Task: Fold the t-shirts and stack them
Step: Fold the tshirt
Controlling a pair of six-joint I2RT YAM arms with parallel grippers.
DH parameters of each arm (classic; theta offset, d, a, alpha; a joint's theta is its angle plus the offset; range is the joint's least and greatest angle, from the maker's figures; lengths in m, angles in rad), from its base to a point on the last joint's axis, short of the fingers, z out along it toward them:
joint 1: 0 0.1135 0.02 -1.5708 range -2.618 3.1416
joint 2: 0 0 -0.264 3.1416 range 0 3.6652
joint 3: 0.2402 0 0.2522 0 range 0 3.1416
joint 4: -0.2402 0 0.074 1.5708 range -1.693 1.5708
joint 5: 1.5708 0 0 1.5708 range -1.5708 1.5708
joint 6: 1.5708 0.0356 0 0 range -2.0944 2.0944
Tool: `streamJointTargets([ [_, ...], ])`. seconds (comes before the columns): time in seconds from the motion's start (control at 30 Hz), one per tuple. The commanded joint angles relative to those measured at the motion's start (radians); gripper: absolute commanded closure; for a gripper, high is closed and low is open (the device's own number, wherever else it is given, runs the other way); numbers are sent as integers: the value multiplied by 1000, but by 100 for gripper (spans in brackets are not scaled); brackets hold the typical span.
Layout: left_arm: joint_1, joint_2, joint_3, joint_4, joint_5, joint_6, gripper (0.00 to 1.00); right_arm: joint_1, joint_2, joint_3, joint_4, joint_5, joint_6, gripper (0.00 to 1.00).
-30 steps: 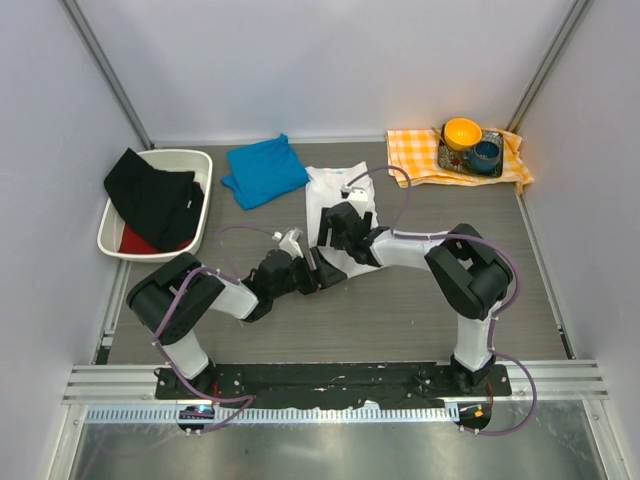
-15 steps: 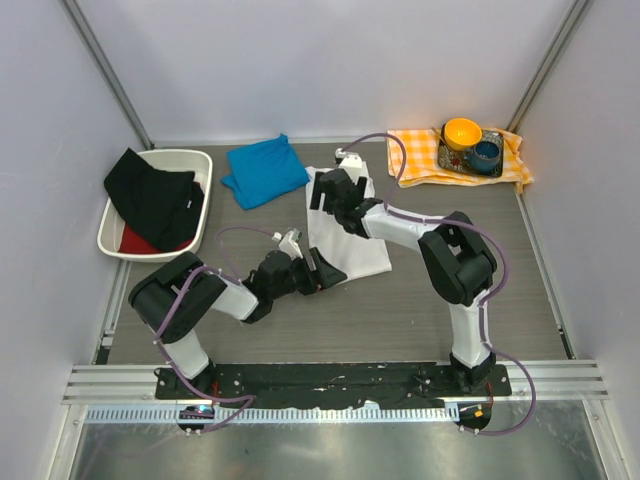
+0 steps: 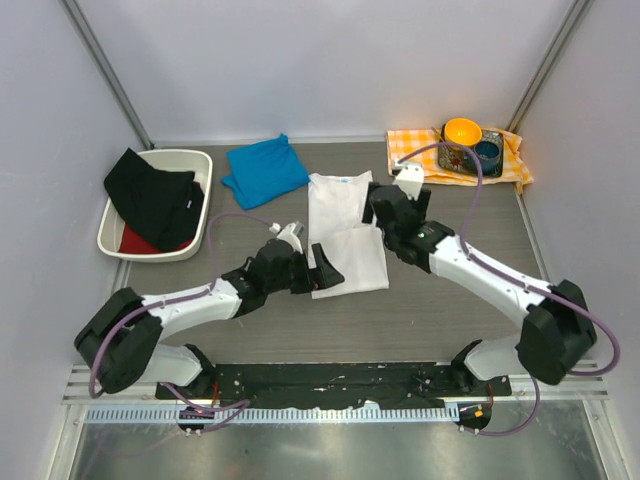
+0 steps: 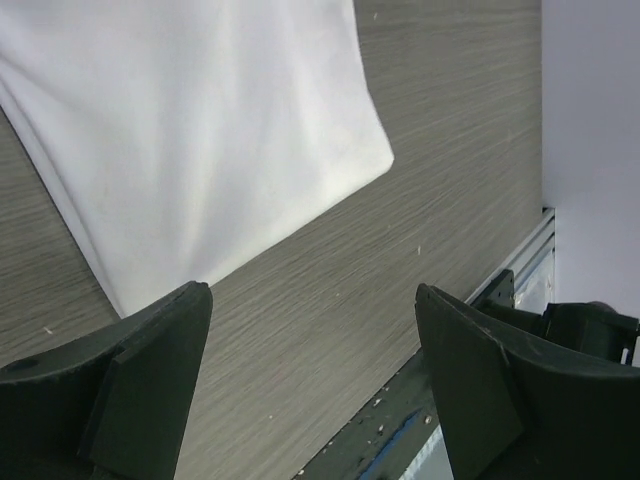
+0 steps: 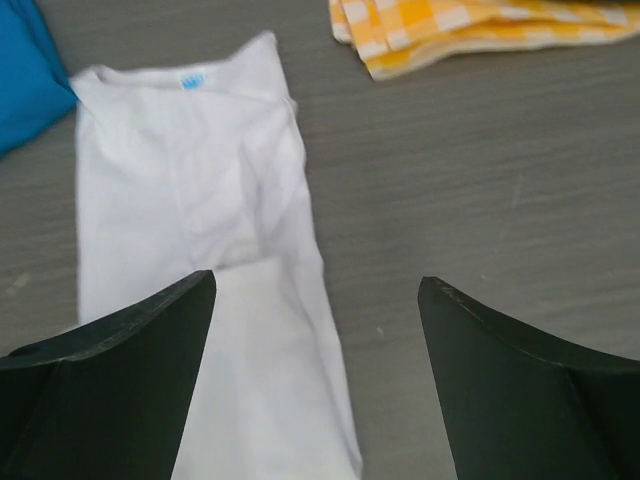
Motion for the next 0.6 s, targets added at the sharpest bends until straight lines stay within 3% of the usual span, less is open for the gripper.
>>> streamJointTargets([
  [0.0, -1, -103, 115, -373, -81, 52, 12, -3, -145, -181, -148, -17, 91, 11],
  [0.23, -6, -152, 7, -420, -119, -33, 14, -2, -301, -414, -149, -217, 204, 14],
  [0.57, -6, -69, -174, -112, -78, -119, 13, 0, -333, -562, 11, -393, 275, 15],
])
